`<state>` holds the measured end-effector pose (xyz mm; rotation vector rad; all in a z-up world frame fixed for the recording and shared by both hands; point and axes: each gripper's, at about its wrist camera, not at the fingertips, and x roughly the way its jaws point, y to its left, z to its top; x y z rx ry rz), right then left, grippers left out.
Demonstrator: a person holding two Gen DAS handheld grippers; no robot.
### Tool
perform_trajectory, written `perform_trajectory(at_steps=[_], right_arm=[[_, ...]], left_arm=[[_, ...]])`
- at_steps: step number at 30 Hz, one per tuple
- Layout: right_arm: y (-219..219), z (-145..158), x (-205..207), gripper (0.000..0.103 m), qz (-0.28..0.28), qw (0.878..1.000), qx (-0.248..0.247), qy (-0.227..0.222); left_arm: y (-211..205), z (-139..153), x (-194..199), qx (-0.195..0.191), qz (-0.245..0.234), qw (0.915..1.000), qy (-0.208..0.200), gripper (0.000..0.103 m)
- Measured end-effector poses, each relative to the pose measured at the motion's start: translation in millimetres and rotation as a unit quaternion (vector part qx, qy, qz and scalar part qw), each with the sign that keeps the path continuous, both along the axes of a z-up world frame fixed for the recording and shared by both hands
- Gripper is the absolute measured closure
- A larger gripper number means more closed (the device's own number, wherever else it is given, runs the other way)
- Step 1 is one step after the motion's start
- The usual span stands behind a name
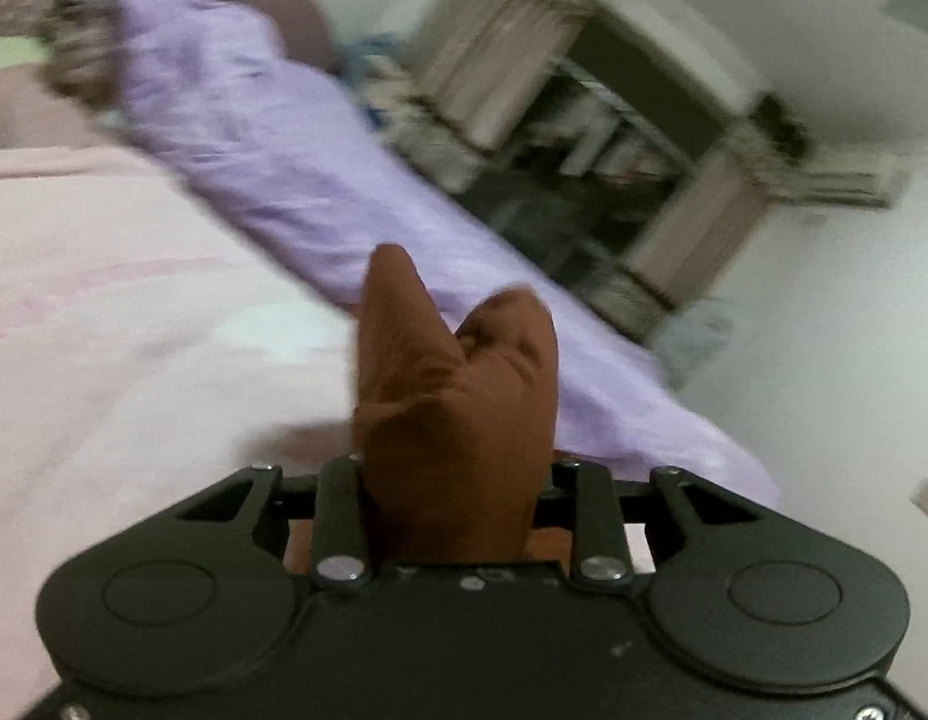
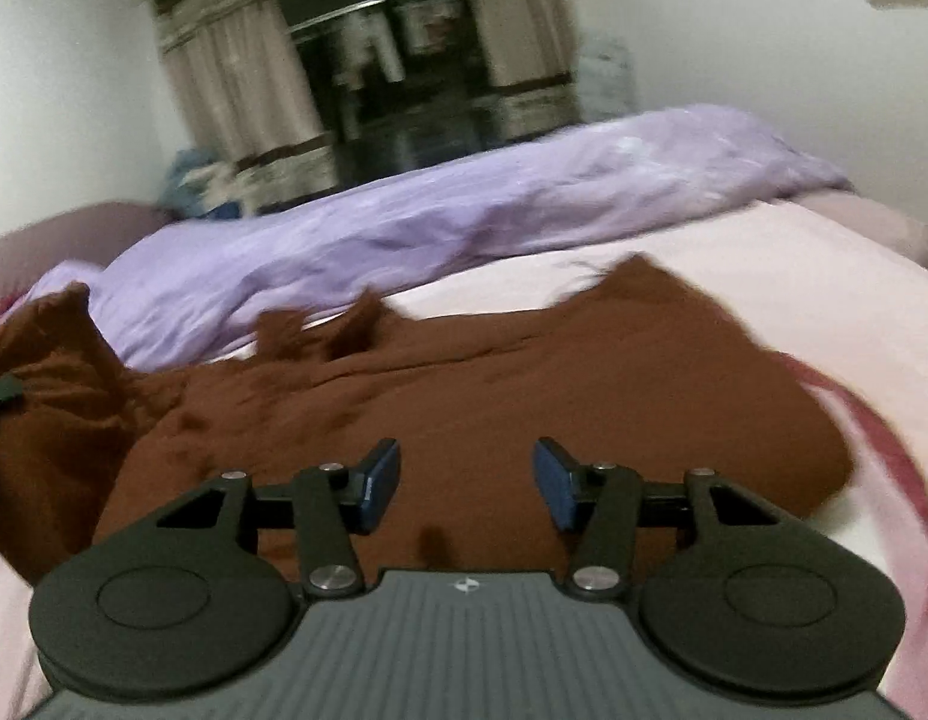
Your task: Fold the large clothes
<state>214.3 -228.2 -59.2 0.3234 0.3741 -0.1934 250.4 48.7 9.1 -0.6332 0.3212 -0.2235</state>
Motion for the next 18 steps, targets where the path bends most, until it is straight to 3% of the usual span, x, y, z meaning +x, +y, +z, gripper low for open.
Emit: perform_trajectory(at_steps=[5, 10, 14, 18], right_arm=[[-49, -3, -20, 0.042, -0.052, 0.998, 0.026, 0.003], [-81, -8, -39, 0.042, -0.086, 0.996, 0.031, 0.007], [-105, -10, -52, 0.042, -0.114, 0.993, 0.034, 0.009], [-122, -14, -59, 0.042, -0.131, 0.99, 0.043, 0.018]], left_arm=[[-74, 27, -4, -0.011, -0.104, 0.9931, -0.054, 0.08], [-157, 29, 1, -0.036, -0.204, 0.9766, -0.059, 0.083], [-227, -7, 10, -0.02, -0.27, 0.9626, -0.007, 0.083], [-277, -71, 23, 0.054, -0.282, 0.9562, 0.054, 0.078]])
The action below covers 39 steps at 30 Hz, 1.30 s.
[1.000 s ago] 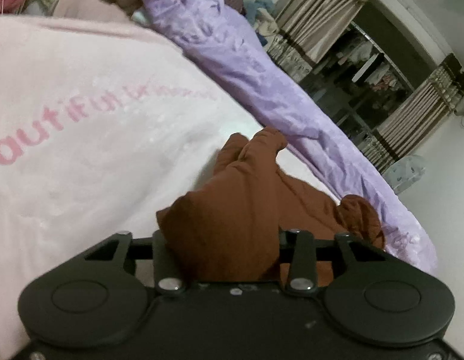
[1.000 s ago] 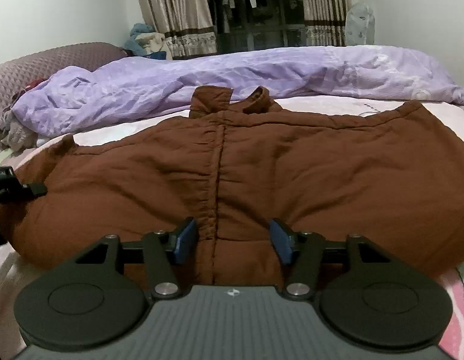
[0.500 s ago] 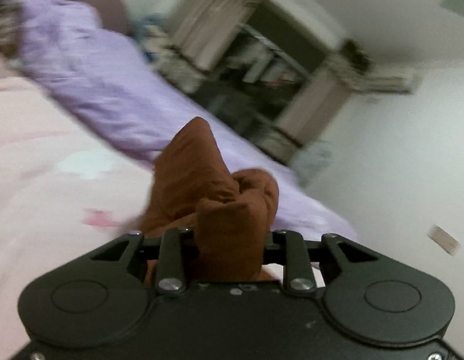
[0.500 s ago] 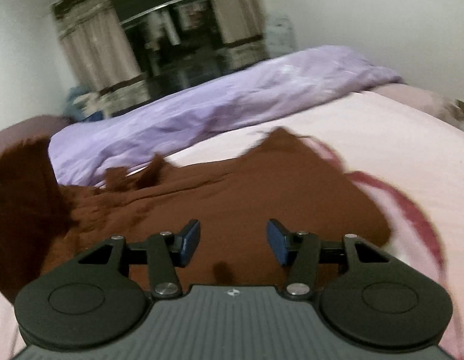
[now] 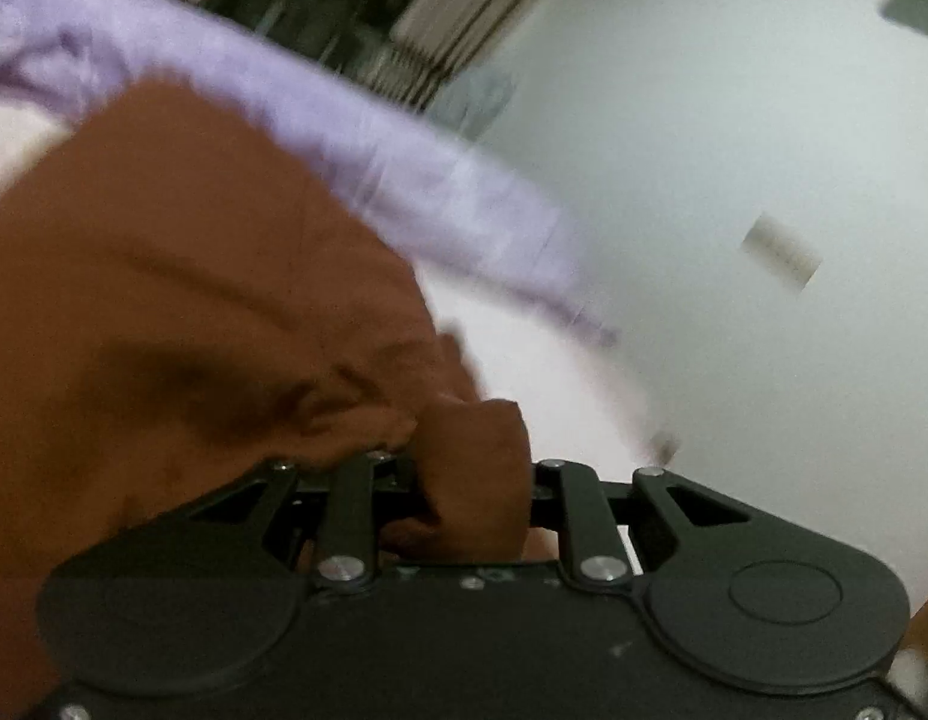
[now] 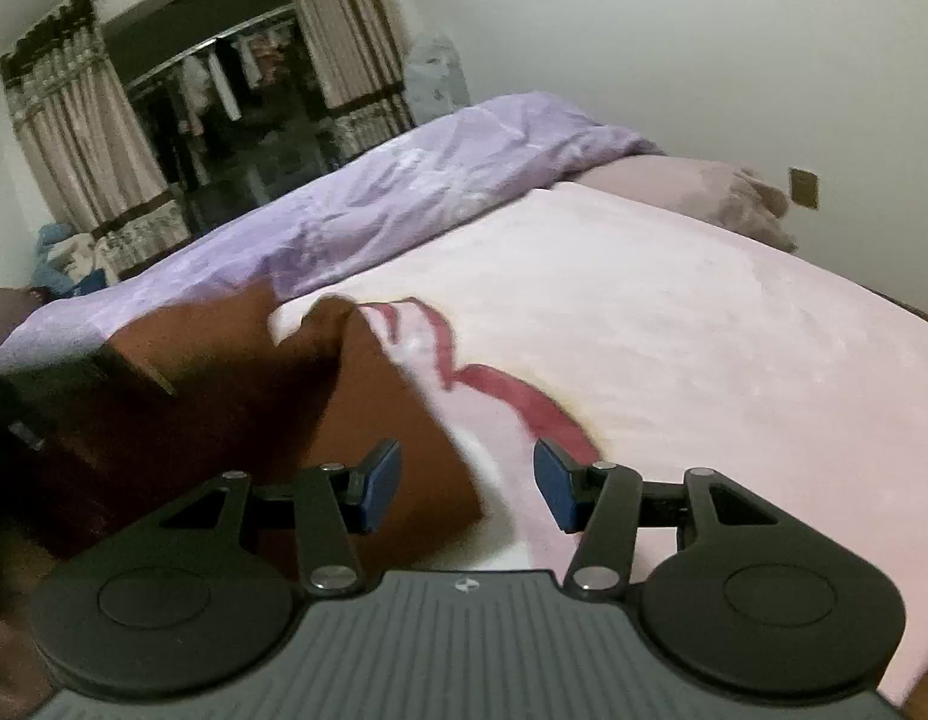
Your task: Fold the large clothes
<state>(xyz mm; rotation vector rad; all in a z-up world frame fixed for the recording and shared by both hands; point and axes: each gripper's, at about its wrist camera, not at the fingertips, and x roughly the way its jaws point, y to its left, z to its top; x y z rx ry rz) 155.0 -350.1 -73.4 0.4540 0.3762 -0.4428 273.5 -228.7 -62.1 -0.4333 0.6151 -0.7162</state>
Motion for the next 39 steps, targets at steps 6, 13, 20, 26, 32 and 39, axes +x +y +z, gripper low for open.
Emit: perform_trajectory(at_steps=[6, 13, 20, 26, 32, 39], right_arm=[[-9, 1, -11, 0.042, -0.004, 1.0, 0.012, -0.006], [-5, 11, -20, 0.04, 0.051, 0.995, 0.06, -0.054], [1, -1, -6, 0.027, 0.157, 0.962, 0.196, -0.103], [3, -13, 39, 0.026, 0.157, 0.956, 0.236, -0.073], [6, -9, 61, 0.023, 0.155, 0.959, 0.23, -0.063], [9, -8, 64, 0.031, 0.151, 0.961, 0.223, -0.062]], left_arm=[[4, 4, -3, -0.036, -0.055, 0.9977, -0.014, 0.033], [70, 60, -54, -0.057, -0.038, 0.995, -0.073, 0.026], [164, 43, -108, 0.096, 0.078, 0.9825, -0.139, 0.023], [168, -10, -113, 0.148, 0.079, 0.9822, -0.084, 0.023], [145, -24, -86, 0.171, 0.081, 0.9803, -0.058, 0.023], [139, -20, -73, 0.18, 0.095, 0.9782, -0.04, 0.024]])
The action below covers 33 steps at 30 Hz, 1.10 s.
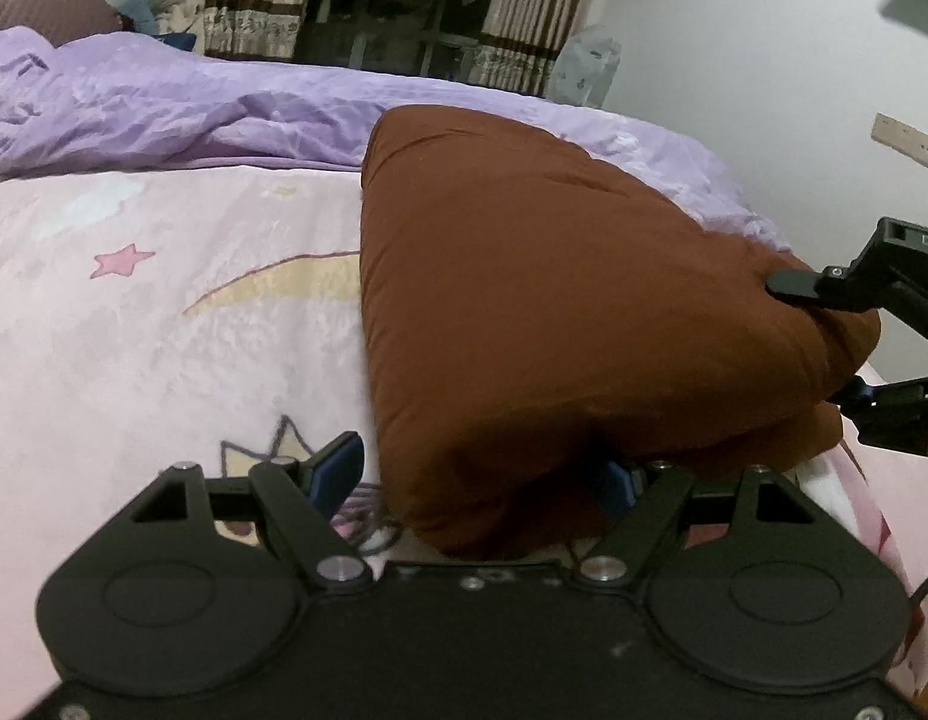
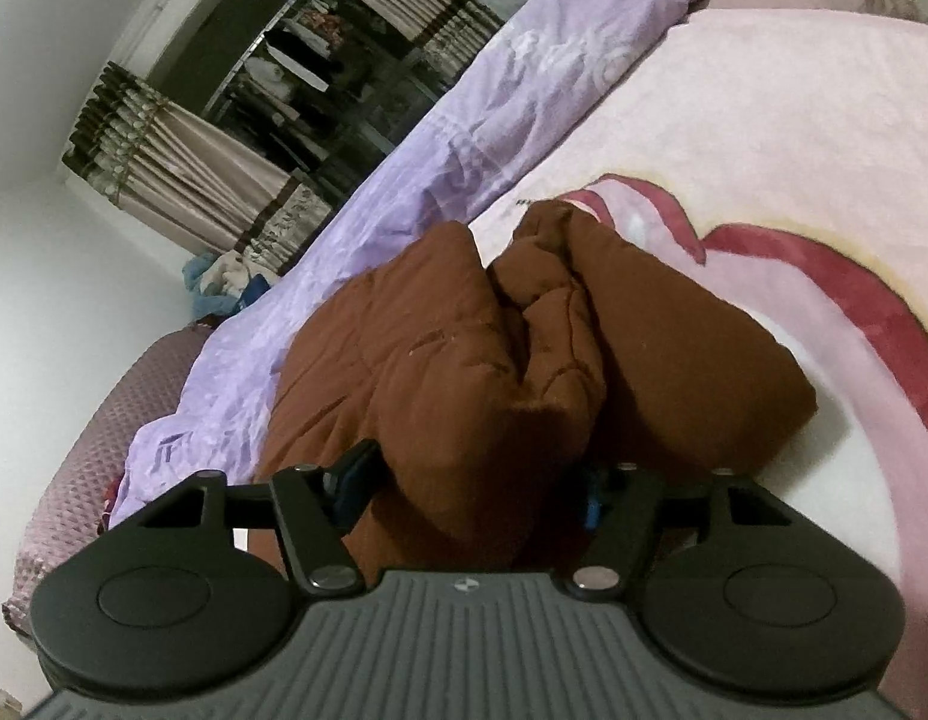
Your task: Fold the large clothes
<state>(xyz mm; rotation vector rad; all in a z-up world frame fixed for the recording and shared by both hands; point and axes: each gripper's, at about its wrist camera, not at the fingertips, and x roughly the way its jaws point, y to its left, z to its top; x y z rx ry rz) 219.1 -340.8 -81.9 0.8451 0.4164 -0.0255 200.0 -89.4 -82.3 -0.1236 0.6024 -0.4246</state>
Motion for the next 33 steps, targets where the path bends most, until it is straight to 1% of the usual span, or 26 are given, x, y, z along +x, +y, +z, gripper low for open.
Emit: perform_trajectory(at_steps=[1, 2, 3, 4, 7, 11, 13, 15, 16, 17, 19, 21, 22, 24, 26, 29, 30, 31, 32, 33], right_arm=[[1, 1, 1, 0.037, -0.001, 1.0, -0.004, 0.0], [2, 2, 1, 0.04, -0.002, 1.0, -0.009, 0.0], [3, 4, 1, 0.045, -0.002, 1.0, -0.016, -0.001], [4, 6, 1, 0.055, -0.001, 1.0, -0.024, -0.003], [8, 16, -3, 0.072, 0.0, 0.999, -0.049, -0.018], [4, 39, -17, 0.078, -0.007, 0.996, -0.061, -0.062], [-3, 51, -27, 0.079, -0.023, 0.993, -0.073, -0.085], [-14, 58, -34, 0.079, -0.036, 0.99, -0.095, -0.094], [-20, 55, -33, 0.079, -0.039, 0.99, -0.095, -0.092], [-28, 48, -31, 0.079, -0.036, 0.992, -0.085, -0.083], [-38, 28, -23, 0.079, -0.037, 0.996, -0.066, -0.055], [-45, 1, -16, 0.079, -0.044, 0.997, -0.055, -0.022], [-49, -12, -15, 0.079, -0.045, 0.998, -0.043, -0.016], [-52, -31, -17, 0.079, -0.042, 0.999, -0.02, -0.018], [-49, -37, -21, 0.076, -0.038, 0.999, -0.018, -0.027], [-50, -35, -23, 0.07, -0.027, 0.999, -0.027, -0.028], [-53, -33, -25, 0.063, -0.023, 0.999, -0.02, -0.031], [-57, -32, -28, 0.055, -0.021, 0.999, -0.014, -0.033], [-61, -29, -32, 0.05, -0.018, 0.999, -0.012, -0.033], [-63, -27, -36, 0.043, -0.02, 0.999, -0.017, -0.03]], left_arm=[[-1, 0, 3, -0.003, 0.001, 1.0, 0.003, 0.024], [-2, -1, 6, -0.005, 0.002, 1.0, 0.005, 0.024], [-1, 2, 2, -0.006, 0.002, 1.0, 0.006, 0.024], [-1, 3, 2, -0.007, 0.002, 1.0, 0.007, 0.024], [-4, 4, 4, -0.006, 0.004, 0.9999, 0.009, 0.024], [-6, 7, 7, -0.006, 0.015, 0.9999, 0.003, 0.024], [-3, 9, 9, -0.006, 0.029, 0.9996, 0.003, 0.024], [3, 7, 15, -0.025, 0.028, 0.9992, 0.014, 0.022], [4, 5, 17, -0.035, 0.026, 0.9988, 0.022, 0.022], [3, 4, 18, -0.034, 0.03, 0.9987, 0.025, 0.022], [-1, 0, 19, -0.018, 0.038, 0.9988, 0.023, 0.021], [-3, -5, 20, -0.007, 0.037, 0.999, 0.024, 0.02], [-3, -8, 22, -0.004, 0.037, 0.9989, 0.028, 0.02], [0, -14, 25, -0.006, 0.034, 0.9986, 0.039, 0.019], [2, -16, 24, -0.009, 0.032, 0.9988, 0.036, 0.019], [2, -12, 24, -0.003, 0.027, 0.9988, 0.04, 0.019], [3, -10, 23, -0.001, 0.02, 0.9988, 0.046, 0.02], [6, -7, 22, -0.002, 0.013, 0.9986, 0.052, 0.02], [10, -3, 19, -0.005, 0.006, 0.9982, 0.059, 0.02], [16, 1, 15, -0.008, 0.0, 0.998, 0.062, 0.021]])
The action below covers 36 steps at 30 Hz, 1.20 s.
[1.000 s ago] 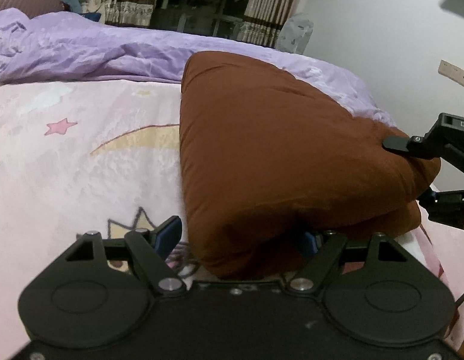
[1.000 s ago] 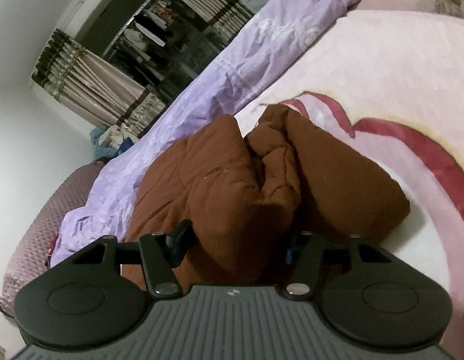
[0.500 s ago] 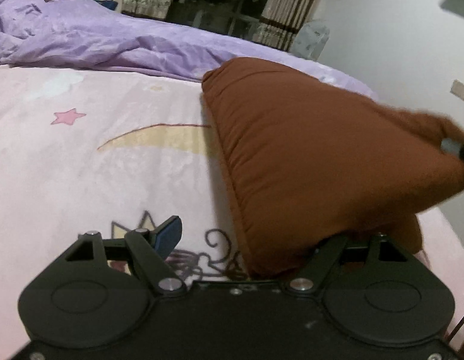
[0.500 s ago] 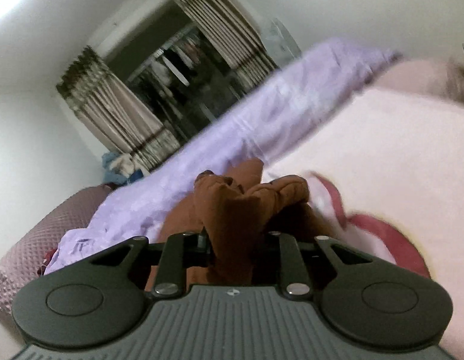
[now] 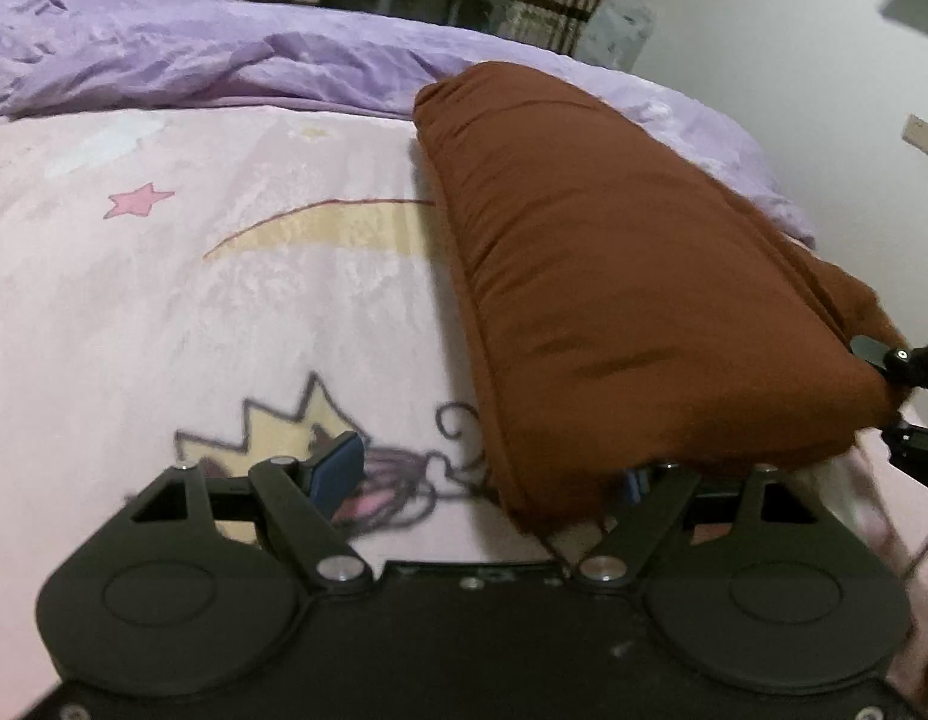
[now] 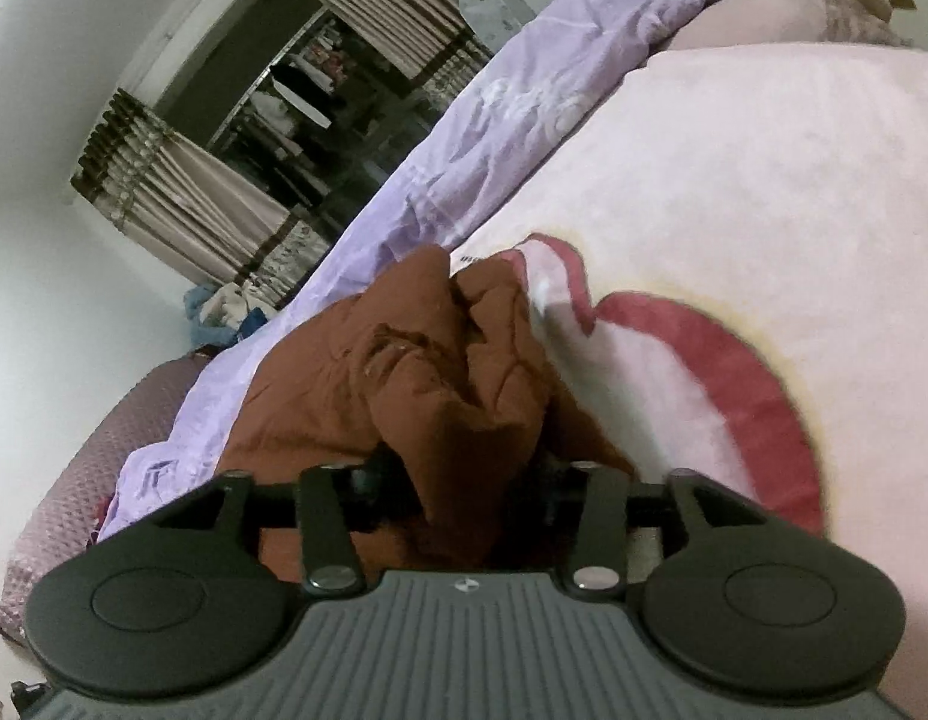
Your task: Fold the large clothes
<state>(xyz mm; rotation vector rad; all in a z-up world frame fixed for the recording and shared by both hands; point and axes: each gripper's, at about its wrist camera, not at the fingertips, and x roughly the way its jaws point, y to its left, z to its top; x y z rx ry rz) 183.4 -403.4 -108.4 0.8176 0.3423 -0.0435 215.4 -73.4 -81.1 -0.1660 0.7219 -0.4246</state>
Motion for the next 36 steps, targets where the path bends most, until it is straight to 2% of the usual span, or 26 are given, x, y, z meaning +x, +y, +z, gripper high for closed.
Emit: perform_trajectory(at_steps=[3, 6, 9, 11, 13, 16, 21, 26, 30, 33, 35, 36], right_arm=[[-5, 15, -15, 0.042, -0.009, 0.999, -0.036, 0.001], [4, 37, -26, 0.042, -0.02, 0.995, -0.094, -0.004], [23, 62, -27, 0.046, -0.025, 0.985, -0.17, -0.015], [37, 75, -22, 0.046, -0.017, 0.98, -0.197, -0.031], [48, 82, -12, 0.052, -0.001, 0.978, -0.208, -0.034], [57, 77, 7, 0.059, 0.013, 0.975, -0.221, -0.017], [57, 49, 23, 0.071, 0.001, 0.972, -0.231, 0.036], [58, 29, 22, 0.073, 0.004, 0.971, -0.237, 0.04], [64, 28, 20, 0.073, 0.003, 0.966, -0.255, 0.04], [56, 46, 22, 0.065, 0.024, 0.969, -0.243, 0.041], [44, 61, 22, 0.05, 0.044, 0.975, -0.217, 0.022], [36, 70, 24, 0.036, 0.053, 0.978, -0.199, 0.007]], left_arm=[[14, 16, -16, 0.014, -0.017, 0.9997, -0.011, 0.022], [22, 41, -30, 0.029, -0.015, 0.998, -0.055, 0.023], [21, 71, -33, -0.007, -0.012, 0.9954, -0.095, 0.023], [12, 84, -30, -0.041, -0.025, 0.9921, -0.116, 0.023], [-4, 88, -24, -0.055, -0.038, 0.9895, -0.128, 0.023], [-32, 82, -11, -0.068, -0.071, 0.9871, -0.126, 0.023], [-64, 47, 12, -0.046, -0.087, 0.9925, -0.072, 0.025], [-80, 23, 10, 0.0, -0.098, 0.9912, -0.089, 0.024], [-73, 25, 7, 0.002, -0.104, 0.9903, -0.092, 0.024], [-62, 39, 8, -0.019, -0.114, 0.9893, -0.089, 0.023], [-50, 52, 16, -0.03, -0.103, 0.9899, -0.093, 0.023], [-43, 57, 23, -0.035, -0.089, 0.9908, -0.096, 0.023]])
